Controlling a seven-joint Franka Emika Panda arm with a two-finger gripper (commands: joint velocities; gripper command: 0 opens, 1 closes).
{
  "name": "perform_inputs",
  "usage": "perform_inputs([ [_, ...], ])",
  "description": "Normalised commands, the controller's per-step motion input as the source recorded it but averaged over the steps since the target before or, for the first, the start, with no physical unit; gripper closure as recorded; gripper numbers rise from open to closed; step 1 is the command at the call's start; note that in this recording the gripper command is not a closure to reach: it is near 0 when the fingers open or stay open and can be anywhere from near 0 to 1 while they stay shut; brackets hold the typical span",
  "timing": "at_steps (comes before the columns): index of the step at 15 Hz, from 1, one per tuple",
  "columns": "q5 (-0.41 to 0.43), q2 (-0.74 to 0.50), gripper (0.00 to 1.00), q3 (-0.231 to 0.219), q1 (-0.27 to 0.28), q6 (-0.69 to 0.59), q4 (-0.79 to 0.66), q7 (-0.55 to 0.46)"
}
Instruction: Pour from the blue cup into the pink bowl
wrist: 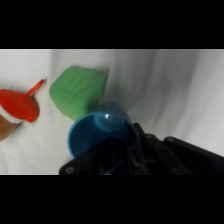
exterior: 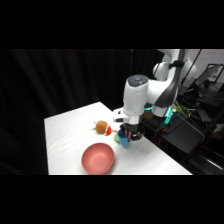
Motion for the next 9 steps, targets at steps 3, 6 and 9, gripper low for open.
perform_inputs([
  [3,-0.132,-0.36,0.14,0.100,-0.086,-0.75,0.35,-0.04],
  [6,-0.069,0.00,0.14,0.130,-0.124,-0.49,0.48,-0.14],
  [9,0.016,0.34,0.14,0.101,-0.135,-0.24,0.61,-0.27],
])
